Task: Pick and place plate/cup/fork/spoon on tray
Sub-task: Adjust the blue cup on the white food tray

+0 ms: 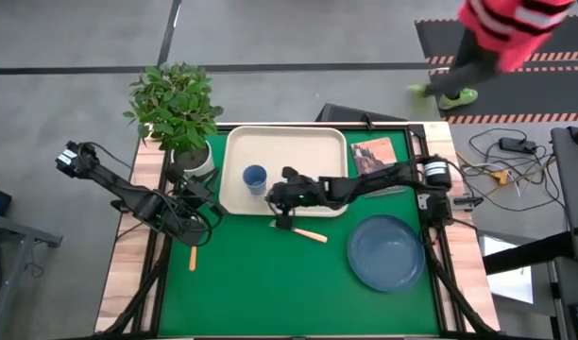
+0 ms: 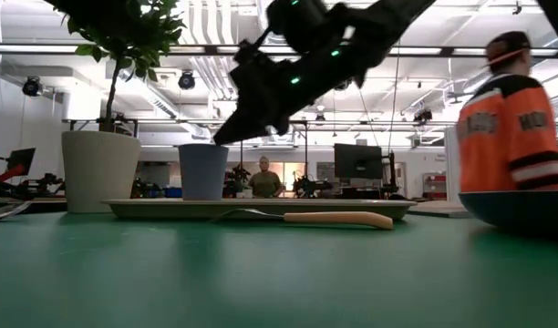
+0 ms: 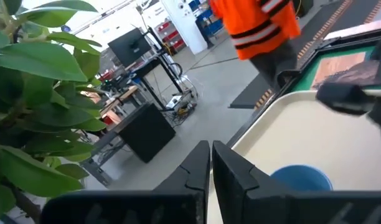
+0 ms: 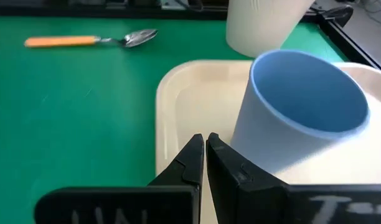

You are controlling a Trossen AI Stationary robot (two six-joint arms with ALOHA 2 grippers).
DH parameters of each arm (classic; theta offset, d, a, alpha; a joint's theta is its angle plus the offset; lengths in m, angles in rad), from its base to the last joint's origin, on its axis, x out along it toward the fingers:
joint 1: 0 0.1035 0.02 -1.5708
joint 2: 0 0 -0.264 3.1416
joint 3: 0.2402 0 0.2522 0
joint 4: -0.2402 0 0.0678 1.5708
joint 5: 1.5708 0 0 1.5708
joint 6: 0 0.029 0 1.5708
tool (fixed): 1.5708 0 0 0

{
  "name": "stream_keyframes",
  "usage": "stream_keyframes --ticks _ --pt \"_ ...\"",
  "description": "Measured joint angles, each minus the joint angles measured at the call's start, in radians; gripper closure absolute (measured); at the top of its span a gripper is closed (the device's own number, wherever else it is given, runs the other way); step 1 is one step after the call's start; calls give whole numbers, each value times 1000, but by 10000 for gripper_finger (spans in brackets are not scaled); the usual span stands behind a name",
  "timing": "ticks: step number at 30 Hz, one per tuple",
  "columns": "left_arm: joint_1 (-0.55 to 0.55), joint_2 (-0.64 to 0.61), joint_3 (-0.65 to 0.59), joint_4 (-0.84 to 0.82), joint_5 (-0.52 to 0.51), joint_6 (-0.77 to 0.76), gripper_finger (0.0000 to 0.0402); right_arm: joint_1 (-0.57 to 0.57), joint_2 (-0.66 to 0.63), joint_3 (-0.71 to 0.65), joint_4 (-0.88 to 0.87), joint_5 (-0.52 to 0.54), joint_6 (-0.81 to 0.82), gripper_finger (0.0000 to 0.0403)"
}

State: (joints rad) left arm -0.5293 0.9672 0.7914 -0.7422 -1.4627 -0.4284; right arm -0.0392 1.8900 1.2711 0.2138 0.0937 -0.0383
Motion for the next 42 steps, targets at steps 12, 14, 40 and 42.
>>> stream_keyframes --ticks 12,14,40,42 --pt "2 -1 0 0 -13 26 401 -33 202 136 4 3 -26 394" --pt "2 -1 0 0 -23 27 401 -41 220 146 -5 4 -26 394" --pt "2 -1 -8 -2 -61 26 402 -162 254 197 34 2 -62 394" --pt "2 -1 -8 -2 -61 27 402 -174 254 197 34 2 -75 394"
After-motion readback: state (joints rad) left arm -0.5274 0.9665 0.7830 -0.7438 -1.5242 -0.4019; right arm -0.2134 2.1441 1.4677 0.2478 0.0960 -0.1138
